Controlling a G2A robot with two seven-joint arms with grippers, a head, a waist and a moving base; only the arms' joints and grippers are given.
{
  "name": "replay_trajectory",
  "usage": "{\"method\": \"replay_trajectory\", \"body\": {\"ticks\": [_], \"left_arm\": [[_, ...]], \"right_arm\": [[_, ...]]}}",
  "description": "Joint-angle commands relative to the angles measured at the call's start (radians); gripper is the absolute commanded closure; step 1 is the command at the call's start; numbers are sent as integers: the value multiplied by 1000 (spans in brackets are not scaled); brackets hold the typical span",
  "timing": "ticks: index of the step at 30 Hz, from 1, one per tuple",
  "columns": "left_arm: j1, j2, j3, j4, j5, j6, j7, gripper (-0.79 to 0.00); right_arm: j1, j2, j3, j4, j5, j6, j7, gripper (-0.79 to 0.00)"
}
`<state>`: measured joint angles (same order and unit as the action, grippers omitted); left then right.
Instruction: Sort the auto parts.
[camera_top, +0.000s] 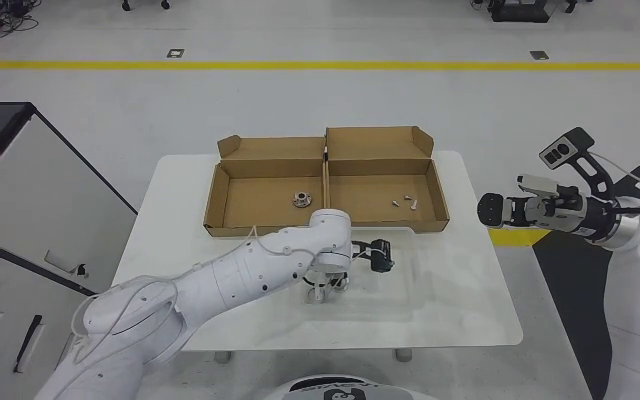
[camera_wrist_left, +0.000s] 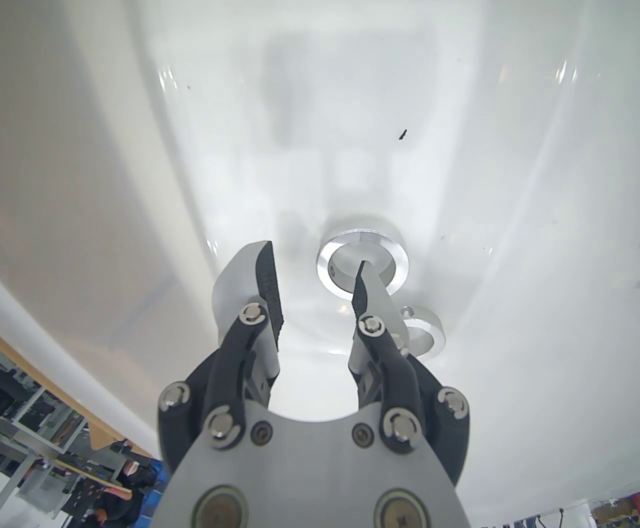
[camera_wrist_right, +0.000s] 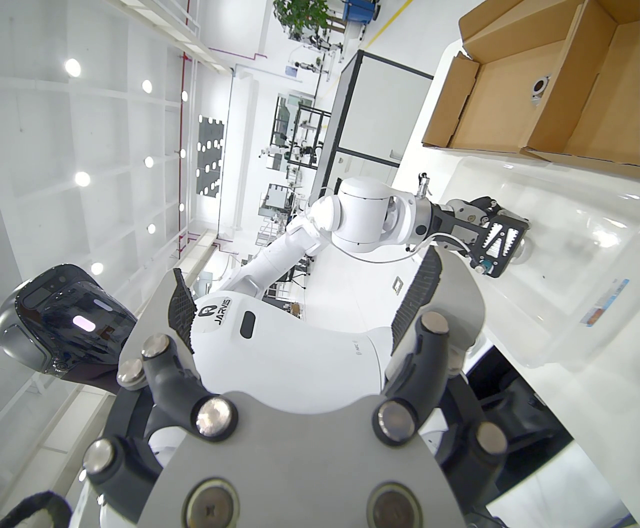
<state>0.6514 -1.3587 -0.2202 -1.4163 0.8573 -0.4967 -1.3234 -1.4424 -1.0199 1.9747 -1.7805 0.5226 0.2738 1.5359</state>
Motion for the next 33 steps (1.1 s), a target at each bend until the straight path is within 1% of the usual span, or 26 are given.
{"method": "replay_trajectory", "body": {"ticks": [1,10,18,23,24,26,27,28,33], "left_arm": [[-3,-1,7,6,-4,-3,3,-305],[-13,-7,22,25,-26,-15,16,-280],[-16,-10,19,33,-27,-18,18,-292],[-8,-14,26,53,-24,-28,29,-271],[-6,-15,27,59,-23,-30,31,-256],[-3,-17,30,66,-25,-35,35,-191],[-3,-19,30,70,-24,-36,36,-55],[-2,-20,30,72,-24,-38,38,0],[-1,-23,17,76,-21,-30,54,0]], "right_arm": [[0,0,0,0,0,0,0,-785],[0,0,0,0,0,0,0,-785],[0,0,0,0,0,0,0,-785],[0,0,0,0,0,0,0,-785],[0,0,0,0,0,0,0,-785],[0,0,0,0,0,0,0,-785],[0,0,0,0,0,0,0,-785],[0,0,0,0,0,0,0,-785],[0,0,0,0,0,0,0,-785]]}}
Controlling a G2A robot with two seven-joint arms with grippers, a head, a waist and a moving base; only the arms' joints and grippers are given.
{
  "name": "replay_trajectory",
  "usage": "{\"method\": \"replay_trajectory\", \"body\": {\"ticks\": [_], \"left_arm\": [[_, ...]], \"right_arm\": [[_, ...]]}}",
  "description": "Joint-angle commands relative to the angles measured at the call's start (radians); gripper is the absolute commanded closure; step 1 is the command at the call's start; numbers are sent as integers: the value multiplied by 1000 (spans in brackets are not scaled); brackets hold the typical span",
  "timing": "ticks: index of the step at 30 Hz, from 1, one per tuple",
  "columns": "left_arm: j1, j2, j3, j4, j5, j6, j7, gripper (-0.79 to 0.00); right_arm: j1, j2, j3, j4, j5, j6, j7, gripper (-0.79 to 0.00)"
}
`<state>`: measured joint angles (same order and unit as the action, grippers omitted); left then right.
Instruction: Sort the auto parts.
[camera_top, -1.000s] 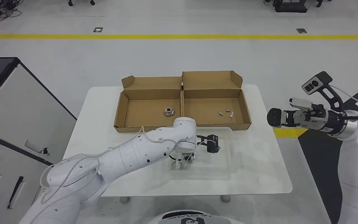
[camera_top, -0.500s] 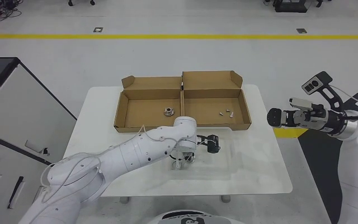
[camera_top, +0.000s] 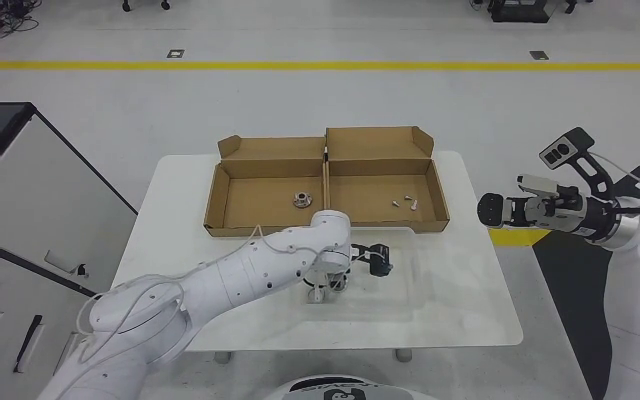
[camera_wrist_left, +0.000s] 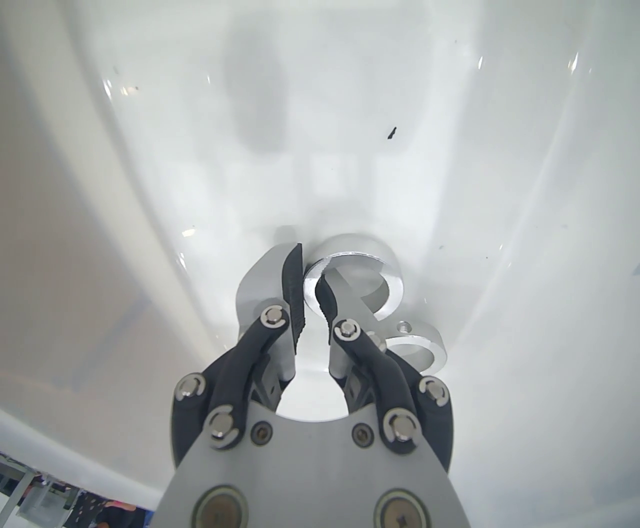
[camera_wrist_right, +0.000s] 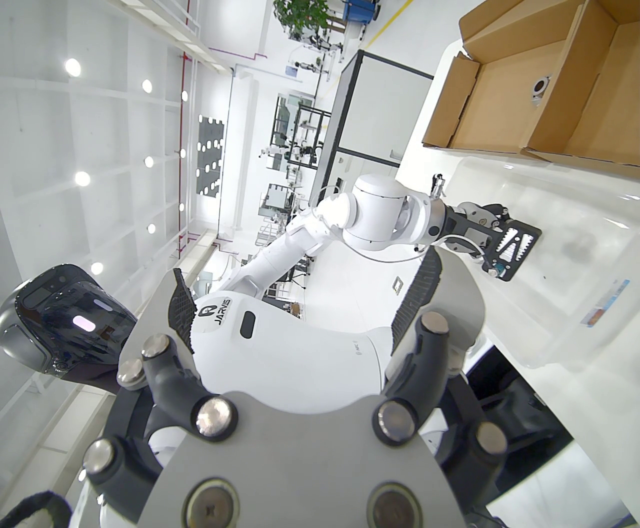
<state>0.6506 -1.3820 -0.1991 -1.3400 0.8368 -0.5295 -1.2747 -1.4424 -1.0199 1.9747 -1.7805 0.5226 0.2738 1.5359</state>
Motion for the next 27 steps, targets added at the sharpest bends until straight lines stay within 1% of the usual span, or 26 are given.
{"method": "replay_trajectory", "body": {"ticks": [1,5,8,16,20,27], "left_arm": [[0,0,-8,-1,-3,2,6,0],[-10,7,-46,-20,-47,2,4,0],[-27,19,-68,-57,-81,2,-18,0],[-129,78,-87,-178,-170,44,-60,0],[-175,105,-88,-218,-219,29,-45,0],[-175,105,-88,-218,-219,29,-45,0]], "right_arm": [[0,0,0,0,0,0,0,-785],[0,0,0,0,0,0,0,-785],[0,0,0,0,0,0,0,-785],[0,0,0,0,0,0,0,-785],[0,0,0,0,0,0,0,-785],[0,0,0,0,0,0,0,-785]]}}
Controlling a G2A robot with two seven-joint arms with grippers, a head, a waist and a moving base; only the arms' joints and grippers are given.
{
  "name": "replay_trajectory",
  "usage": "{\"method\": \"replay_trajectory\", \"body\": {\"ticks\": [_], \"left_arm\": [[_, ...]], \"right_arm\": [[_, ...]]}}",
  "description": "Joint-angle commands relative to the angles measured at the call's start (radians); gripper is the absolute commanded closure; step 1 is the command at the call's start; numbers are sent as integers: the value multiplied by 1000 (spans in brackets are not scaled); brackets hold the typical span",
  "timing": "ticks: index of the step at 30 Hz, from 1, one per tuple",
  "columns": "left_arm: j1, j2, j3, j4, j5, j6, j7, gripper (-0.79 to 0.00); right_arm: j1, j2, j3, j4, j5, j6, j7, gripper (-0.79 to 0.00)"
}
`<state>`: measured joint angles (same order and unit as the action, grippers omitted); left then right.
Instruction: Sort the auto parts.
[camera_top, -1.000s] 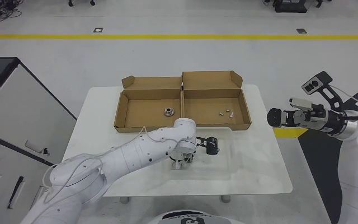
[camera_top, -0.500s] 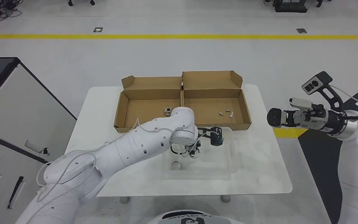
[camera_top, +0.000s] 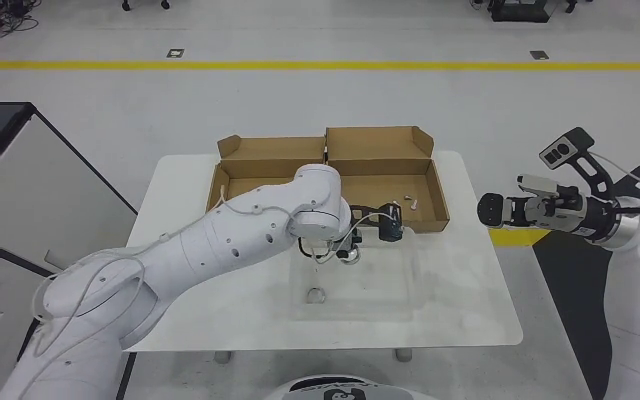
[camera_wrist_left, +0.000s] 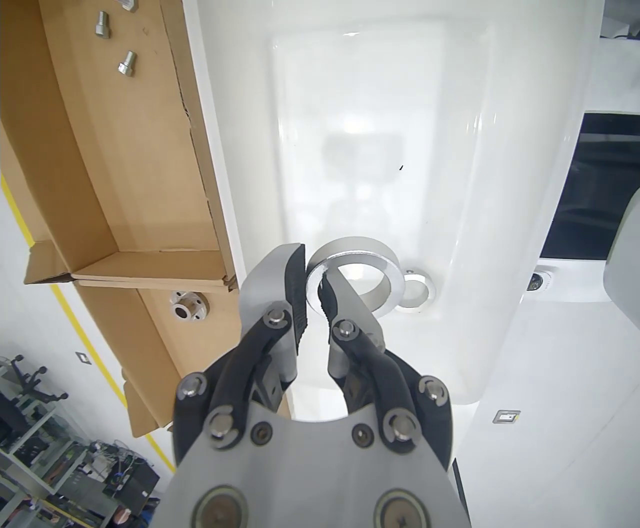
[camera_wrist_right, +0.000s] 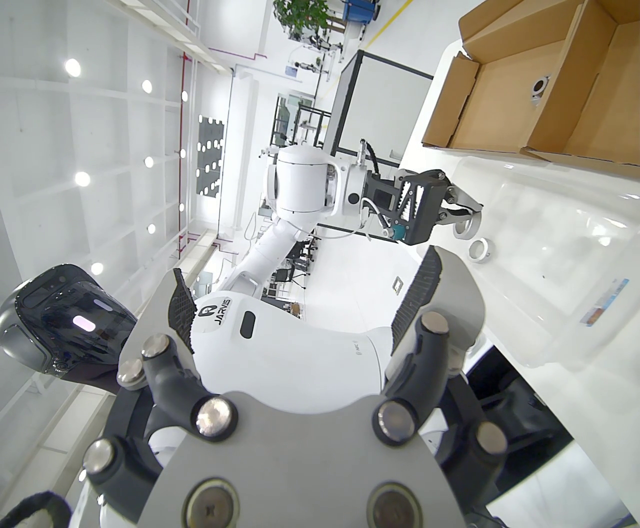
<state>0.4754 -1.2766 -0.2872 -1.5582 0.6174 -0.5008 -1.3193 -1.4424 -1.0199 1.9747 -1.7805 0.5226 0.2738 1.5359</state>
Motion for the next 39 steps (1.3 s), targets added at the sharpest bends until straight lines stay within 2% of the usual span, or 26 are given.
{"method": "replay_trajectory", "body": {"ticks": [1,5,9,19,24,30,35,37,39], "left_arm": [[0,0,0,0,0,0,0,0],[14,4,-17,19,-5,19,39,0],[30,34,-100,61,-58,30,78,0],[163,167,-442,76,-278,-7,118,0],[235,205,-589,63,-476,-36,175,0],[253,206,-645,67,-702,-46,256,0],[226,189,-650,100,-932,-119,292,0],[205,185,-649,112,-952,-144,285,0],[185,182,-642,111,-895,-147,285,0]], "right_arm": [[0,0,0,0,0,0,0,-785],[0,0,0,0,0,0,0,-785],[0,0,0,0,0,0,0,-785],[0,0,0,0,0,0,0,-785],[0,0,0,0,0,0,0,-785],[0,0,0,0,0,0,0,-785],[0,0,0,0,0,0,0,-785],[0,0,0,0,0,0,0,-785],[0,0,0,0,0,0,0,-785]]}}
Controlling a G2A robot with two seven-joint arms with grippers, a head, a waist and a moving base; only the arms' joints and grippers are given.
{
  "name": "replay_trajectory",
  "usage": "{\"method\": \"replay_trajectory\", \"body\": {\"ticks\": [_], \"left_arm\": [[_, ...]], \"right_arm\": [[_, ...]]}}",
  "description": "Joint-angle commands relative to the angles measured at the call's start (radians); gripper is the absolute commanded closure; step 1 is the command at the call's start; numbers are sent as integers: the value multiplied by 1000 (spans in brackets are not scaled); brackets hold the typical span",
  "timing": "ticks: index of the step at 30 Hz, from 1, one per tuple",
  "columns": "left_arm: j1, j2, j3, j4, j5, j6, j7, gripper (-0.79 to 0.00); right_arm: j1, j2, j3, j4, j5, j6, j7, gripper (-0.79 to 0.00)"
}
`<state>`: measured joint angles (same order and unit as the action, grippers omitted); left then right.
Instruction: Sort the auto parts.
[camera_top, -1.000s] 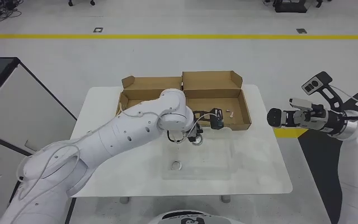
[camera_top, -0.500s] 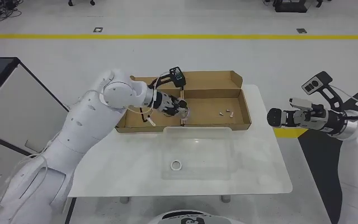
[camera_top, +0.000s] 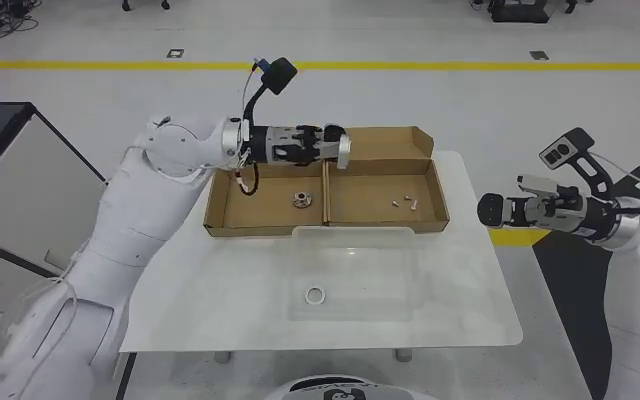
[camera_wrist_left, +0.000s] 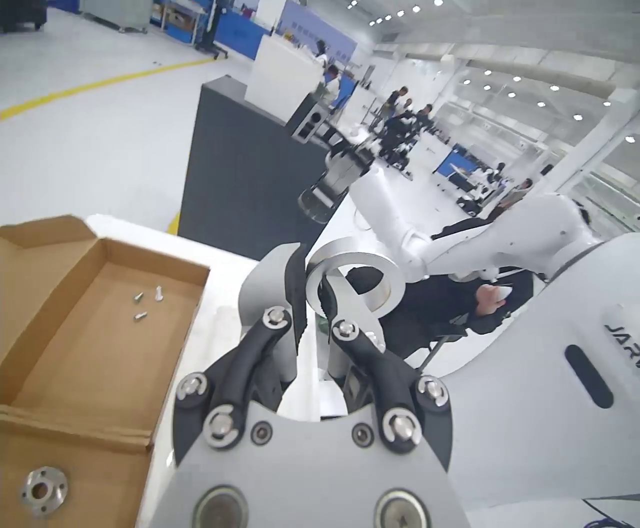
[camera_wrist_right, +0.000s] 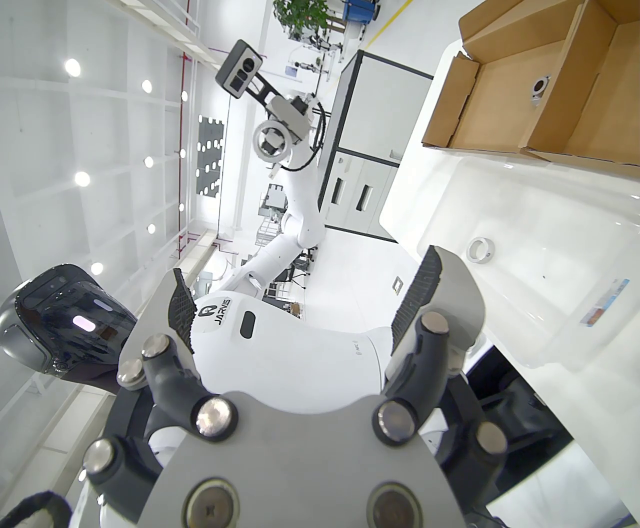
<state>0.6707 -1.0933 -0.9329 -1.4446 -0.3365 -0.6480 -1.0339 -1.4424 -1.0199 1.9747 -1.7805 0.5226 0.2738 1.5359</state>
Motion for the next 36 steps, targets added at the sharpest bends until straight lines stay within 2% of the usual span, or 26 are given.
{"method": "replay_trajectory", "body": {"ticks": [1,13,14,20,25,28,36], "left_arm": [[-13,-2,6,-3,70,2,1,0],[-13,-2,6,-3,70,2,1,0],[0,-3,2,-8,54,15,34,0],[1,-20,-16,-12,-124,32,157,0],[-12,-44,-5,4,-313,8,208,0],[-16,-57,1,7,-428,-21,198,0],[9,-76,-11,10,-587,-126,89,0]], "right_arm": [[0,0,0,0,0,0,0,-785],[0,0,0,0,0,0,0,-785],[0,0,0,0,0,0,0,-785],[0,0,0,0,0,0,0,-785],[0,0,0,0,0,0,0,-785],[0,0,0,0,0,0,0,-785],[0,0,0,0,0,0,0,-785]]}}
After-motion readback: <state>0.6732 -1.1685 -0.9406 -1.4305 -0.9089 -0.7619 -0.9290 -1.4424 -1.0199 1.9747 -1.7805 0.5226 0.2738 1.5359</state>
